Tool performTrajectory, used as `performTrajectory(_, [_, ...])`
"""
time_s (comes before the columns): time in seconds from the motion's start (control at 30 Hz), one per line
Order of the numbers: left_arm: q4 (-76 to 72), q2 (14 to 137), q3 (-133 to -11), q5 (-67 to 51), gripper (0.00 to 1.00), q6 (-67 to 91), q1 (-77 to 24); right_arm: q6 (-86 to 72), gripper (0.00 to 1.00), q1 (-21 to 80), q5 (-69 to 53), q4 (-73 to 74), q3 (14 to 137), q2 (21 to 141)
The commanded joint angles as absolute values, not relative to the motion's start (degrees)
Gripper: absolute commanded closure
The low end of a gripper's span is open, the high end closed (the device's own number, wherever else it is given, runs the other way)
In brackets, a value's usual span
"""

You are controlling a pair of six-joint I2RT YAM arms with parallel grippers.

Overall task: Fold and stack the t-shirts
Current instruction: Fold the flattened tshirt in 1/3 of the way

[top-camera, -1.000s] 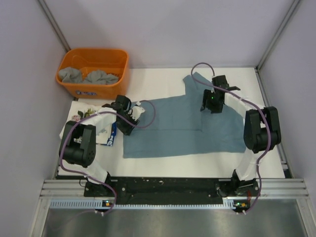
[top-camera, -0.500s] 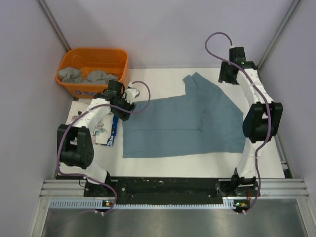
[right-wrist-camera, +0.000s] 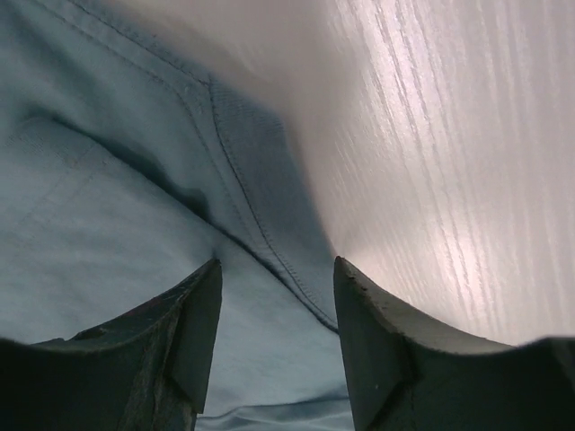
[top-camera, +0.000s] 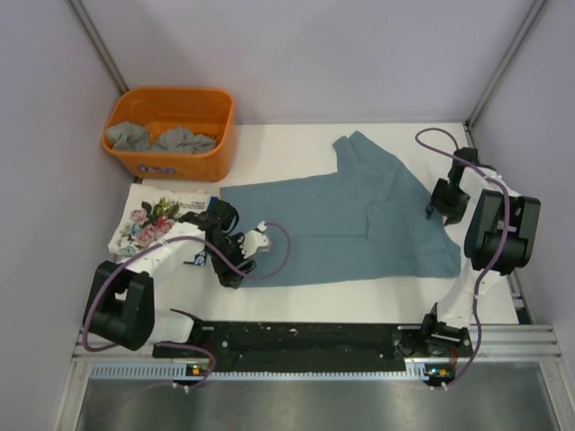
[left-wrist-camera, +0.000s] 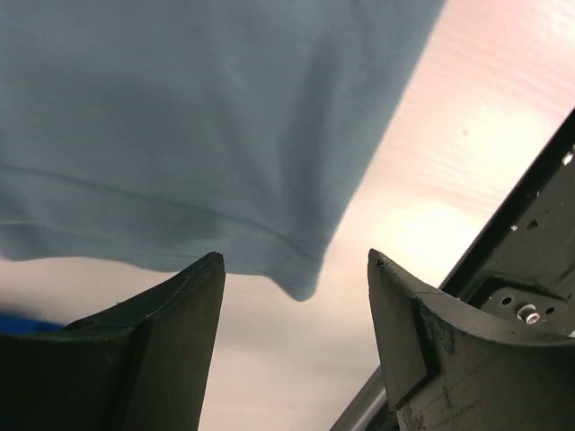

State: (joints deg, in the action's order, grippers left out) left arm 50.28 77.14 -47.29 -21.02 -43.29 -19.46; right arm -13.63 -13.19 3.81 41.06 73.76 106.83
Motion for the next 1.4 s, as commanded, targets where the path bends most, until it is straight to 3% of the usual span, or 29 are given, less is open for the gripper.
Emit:
performTrajectory(0.0, [48.0, 76.1, -42.8, -18.9, 0.31, -45.7, -22.2, -14.4, 0.53, -13.5, 0.5, 35.2, 72.1, 104.0])
performTrajectory(0.2, [46.7, 74.5, -38.2, -20.0, 0.37, -46.1, -25.4, -14.7, 0.84, -14.2, 1.2, 33.6, 69.7, 102.7])
performTrajectory(0.33, [42.3, 74.6, -34.4, -16.6, 0.74, -44.8, -26.3, -15.4, 0.94, -16.1, 1.3, 33.1, 68.1, 100.9])
performTrajectory(0.4, [41.7, 74.2, -34.1, -15.7, 0.98, -44.4, -26.3, -15.7, 1.0, -17.4, 1.1, 33.0, 67.0, 100.2])
performTrajectory(0.43, [41.4, 73.6, -34.1, -15.6, 1.0, -44.3, -26.3, -15.8, 1.0, -18.0, 1.1, 33.0, 66.4, 99.7])
performTrajectory(0.97, [59.5, 70.5, -39.7, -21.6, 1.0, -55.0, -32.9, -17.7, 1.0, -24.3, 4.6, 33.0, 52.7, 86.1])
performTrajectory(1.0, [60.5, 70.4, -40.1, -20.8, 0.97, -55.7, -32.8, -17.8, 1.0, -24.4, 4.7, 32.9, 52.4, 85.3])
performTrajectory(1.03, [61.3, 70.3, -40.2, -19.4, 0.83, -55.9, -32.7, -17.8, 1.0, -24.3, 5.2, 33.0, 52.3, 84.9])
performTrajectory(1.07, [61.5, 70.2, -40.5, -18.1, 0.63, -55.6, -32.7, -17.9, 0.93, -24.4, 5.4, 33.0, 52.5, 84.6])
performTrajectory(1.1, [61.8, 70.1, -41.2, -16.5, 0.5, -55.0, -32.7, -17.9, 0.77, -24.3, 5.2, 33.1, 52.9, 84.5])
performTrajectory(1.13, [61.9, 70.0, -42.3, -15.4, 0.43, -54.5, -32.7, -18.0, 0.7, -24.4, 4.6, 33.2, 53.8, 84.2])
performTrajectory(1.17, [61.9, 70.0, -44.0, -14.4, 0.38, -53.4, -32.4, -18.2, 0.58, -24.4, 3.5, 33.5, 54.6, 84.0])
performTrajectory(1.2, [61.5, 70.7, -46.6, -13.3, 0.38, -51.4, -32.1, -18.5, 0.52, -24.3, 2.2, 33.5, 56.0, 83.8])
performTrajectory(1.3, [59.2, 73.2, -55.7, -13.2, 0.37, -46.3, -27.9, -18.1, 0.36, -21.4, 0.2, 33.4, 61.9, 83.5])
performTrajectory(1.37, [57.2, 76.7, -63.1, -15.8, 0.35, -43.2, -21.5, -15.8, 0.31, -16.6, 1.4, 33.5, 68.2, 85.0])
